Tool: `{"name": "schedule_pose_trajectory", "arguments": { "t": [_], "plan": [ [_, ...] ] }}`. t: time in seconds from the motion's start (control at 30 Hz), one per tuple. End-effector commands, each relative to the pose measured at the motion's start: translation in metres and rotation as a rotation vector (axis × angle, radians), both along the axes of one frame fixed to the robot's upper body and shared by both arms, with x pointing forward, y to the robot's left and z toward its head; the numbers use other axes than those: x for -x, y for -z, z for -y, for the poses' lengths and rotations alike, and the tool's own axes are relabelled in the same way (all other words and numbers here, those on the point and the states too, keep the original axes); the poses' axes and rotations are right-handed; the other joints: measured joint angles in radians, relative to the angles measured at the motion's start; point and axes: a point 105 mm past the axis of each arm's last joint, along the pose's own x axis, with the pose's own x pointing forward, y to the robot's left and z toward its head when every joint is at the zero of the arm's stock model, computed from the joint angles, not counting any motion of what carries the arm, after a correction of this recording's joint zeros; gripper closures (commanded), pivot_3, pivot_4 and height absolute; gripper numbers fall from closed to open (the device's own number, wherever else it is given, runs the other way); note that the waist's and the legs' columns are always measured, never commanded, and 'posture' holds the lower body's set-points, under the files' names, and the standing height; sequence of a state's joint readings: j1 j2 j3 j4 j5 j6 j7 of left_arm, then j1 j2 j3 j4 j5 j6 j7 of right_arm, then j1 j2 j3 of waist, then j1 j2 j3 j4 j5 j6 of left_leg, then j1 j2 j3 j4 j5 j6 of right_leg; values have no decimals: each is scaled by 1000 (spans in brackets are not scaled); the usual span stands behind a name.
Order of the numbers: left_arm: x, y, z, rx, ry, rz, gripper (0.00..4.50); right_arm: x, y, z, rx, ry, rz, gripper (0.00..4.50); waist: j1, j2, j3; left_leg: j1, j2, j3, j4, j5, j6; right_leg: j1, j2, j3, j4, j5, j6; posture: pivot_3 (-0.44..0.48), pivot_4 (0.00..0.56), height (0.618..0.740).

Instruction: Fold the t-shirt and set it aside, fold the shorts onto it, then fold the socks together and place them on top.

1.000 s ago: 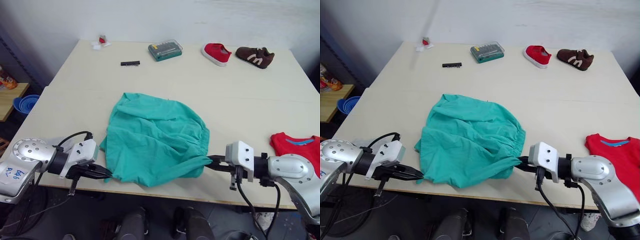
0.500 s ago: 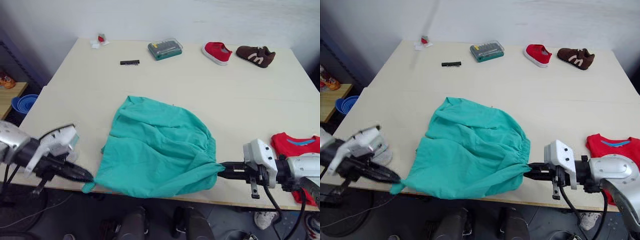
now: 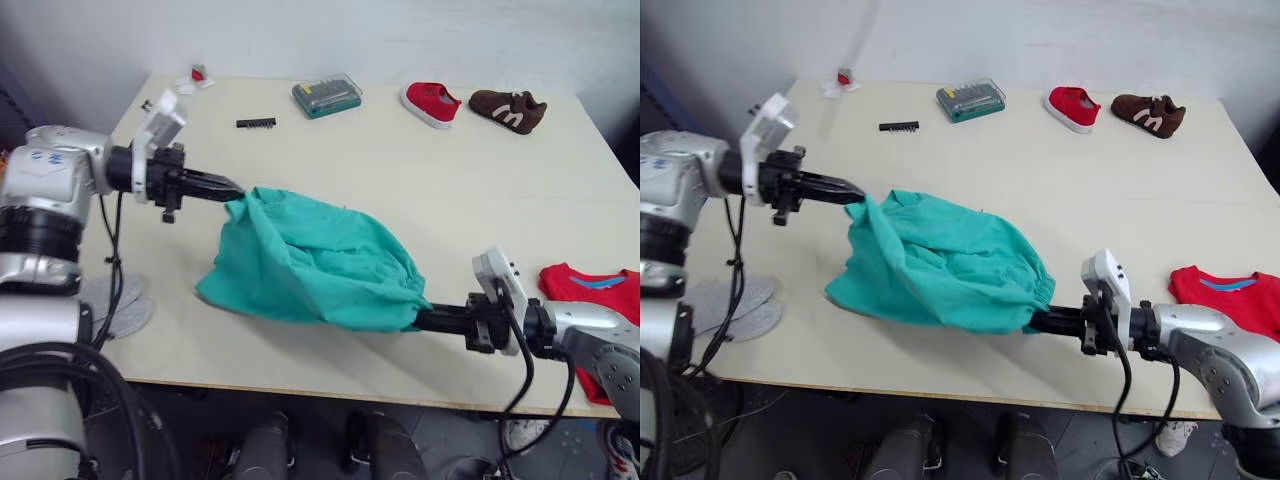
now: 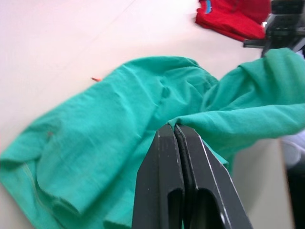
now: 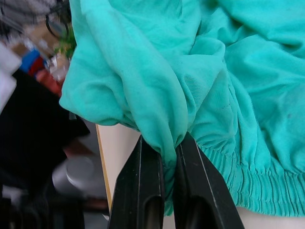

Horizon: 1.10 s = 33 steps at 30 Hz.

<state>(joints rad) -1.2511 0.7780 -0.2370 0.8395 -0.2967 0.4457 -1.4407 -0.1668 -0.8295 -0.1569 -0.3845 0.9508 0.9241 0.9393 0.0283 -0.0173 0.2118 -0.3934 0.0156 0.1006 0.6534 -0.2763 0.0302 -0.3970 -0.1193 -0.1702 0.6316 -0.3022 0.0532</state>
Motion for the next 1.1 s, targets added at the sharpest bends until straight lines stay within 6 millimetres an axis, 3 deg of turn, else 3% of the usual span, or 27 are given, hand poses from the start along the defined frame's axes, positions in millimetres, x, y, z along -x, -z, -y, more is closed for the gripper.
{"name": "schedule_pose_trajectory", "arguments": {
  "t": [0.03,0.2,0.3,0.43,0.8,1.1],
  "plan": [
    [-27,-7,0,-34,-120,136,4500,-11,-4,6,-57,60,-71,4489,-4,-1,0,0,0,0,0,0,0,-1,0,0,0,0,1,0,150,740],
    [-53,-17,12,34,-268,251,4500,-30,-14,14,-156,163,-154,4489,-11,-3,1,-4,1,2,0,0,0,-3,1,0,1,1,2,0,150,740],
    [-58,-18,10,51,-314,272,4500,-31,-12,15,-155,180,-199,4489,-9,-3,1,-13,1,2,6,0,0,-12,1,1,5,2,3,0,150,740],
    [-65,-20,4,76,-394,286,4500,-35,-8,15,-151,197,-250,4489,-10,-4,2,-14,1,5,9,-1,2,-13,3,2,7,2,4,0,150,740],
    [-77,7,16,80,-466,258,4500,-71,0,13,-94,366,-250,4489,-11,-4,2,-13,0,12,12,-2,8,-16,-3,9,6,9,7,0,150,740],
    [-77,15,12,72,-489,242,4500,-94,-29,11,-214,475,-301,1639,-33,-4,2,-13,-1,17,12,-1,10,-18,-6,12,11,12,8,0,150,740]
  ]
}}
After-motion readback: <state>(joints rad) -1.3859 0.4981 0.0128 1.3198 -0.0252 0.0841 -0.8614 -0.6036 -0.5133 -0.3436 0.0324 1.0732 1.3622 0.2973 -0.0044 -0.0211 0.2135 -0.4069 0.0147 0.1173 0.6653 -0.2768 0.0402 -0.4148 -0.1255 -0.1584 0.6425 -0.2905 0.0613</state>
